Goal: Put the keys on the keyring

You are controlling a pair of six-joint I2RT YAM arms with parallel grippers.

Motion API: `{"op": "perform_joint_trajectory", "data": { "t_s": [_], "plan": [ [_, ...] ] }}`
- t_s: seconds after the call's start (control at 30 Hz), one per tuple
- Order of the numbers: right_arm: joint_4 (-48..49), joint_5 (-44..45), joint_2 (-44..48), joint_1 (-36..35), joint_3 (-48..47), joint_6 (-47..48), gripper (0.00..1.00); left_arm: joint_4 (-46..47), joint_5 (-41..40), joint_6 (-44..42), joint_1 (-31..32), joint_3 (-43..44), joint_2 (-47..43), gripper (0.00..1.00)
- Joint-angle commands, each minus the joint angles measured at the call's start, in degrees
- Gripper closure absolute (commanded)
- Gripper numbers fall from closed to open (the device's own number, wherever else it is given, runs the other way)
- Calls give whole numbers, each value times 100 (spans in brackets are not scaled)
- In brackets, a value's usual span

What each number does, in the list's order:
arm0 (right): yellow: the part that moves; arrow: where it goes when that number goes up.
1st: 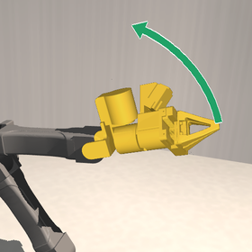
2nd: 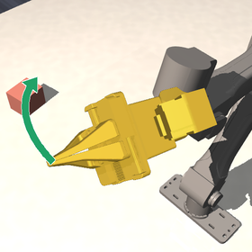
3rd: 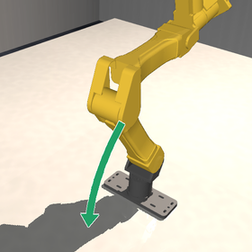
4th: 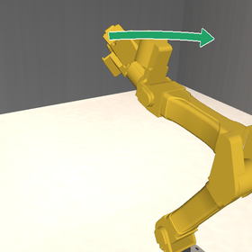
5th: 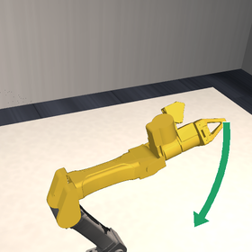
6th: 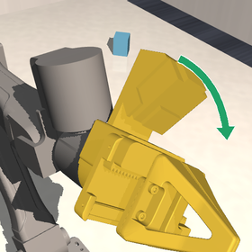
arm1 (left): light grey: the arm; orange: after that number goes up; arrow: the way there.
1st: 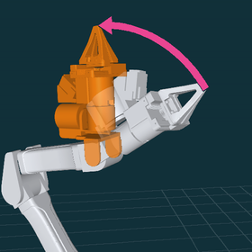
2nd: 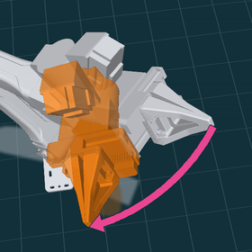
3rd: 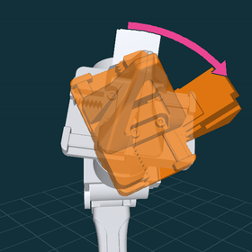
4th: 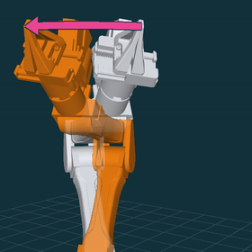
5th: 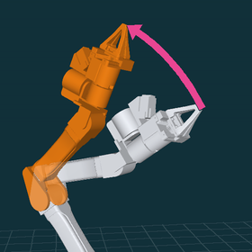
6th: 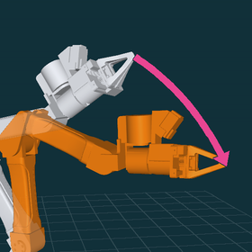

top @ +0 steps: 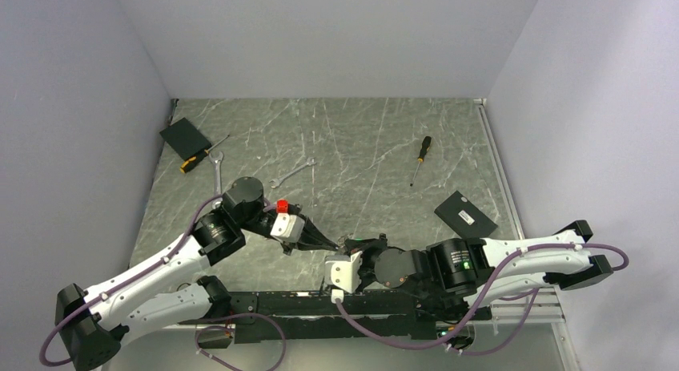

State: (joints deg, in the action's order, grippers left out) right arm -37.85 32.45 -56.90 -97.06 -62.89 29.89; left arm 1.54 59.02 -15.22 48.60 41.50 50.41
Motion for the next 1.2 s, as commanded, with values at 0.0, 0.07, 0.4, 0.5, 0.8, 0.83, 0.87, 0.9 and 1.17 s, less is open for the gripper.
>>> {"op": "perform_joint_trajectory", "data": {
  "t_s": [0.0,0.07,0.4,0.5,0.8,0.83,0.87,0.9,1.17],
  "plan": [
    [418,-1,24,-42,-472,288,100,11,272,-130,24,143,57,100],
    [375,-59,-38,-41,-531,367,100,42,346,-108,29,152,109,100],
    [-47,-89,-333,-42,-887,684,100,-19,177,-84,25,134,214,100],
    [-183,-46,-402,-41,-957,735,100,56,56,-62,25,60,194,100],
    [-333,-83,-565,-42,-1159,807,100,10,-201,-139,26,52,265,100],
    [-356,-103,-590,-47,-1196,808,100,24,-243,-139,19,31,274,100],
    [-376,-106,-623,-42,-1221,812,100,75,-264,-127,28,15,268,100],
    [-401,-103,-659,-46,-1237,835,100,150,-282,-94,29,-17,260,100],
    [-619,-50,-917,-41,-1293,925,100,415,-433,86,33,-213,283,100]
  ]
}}
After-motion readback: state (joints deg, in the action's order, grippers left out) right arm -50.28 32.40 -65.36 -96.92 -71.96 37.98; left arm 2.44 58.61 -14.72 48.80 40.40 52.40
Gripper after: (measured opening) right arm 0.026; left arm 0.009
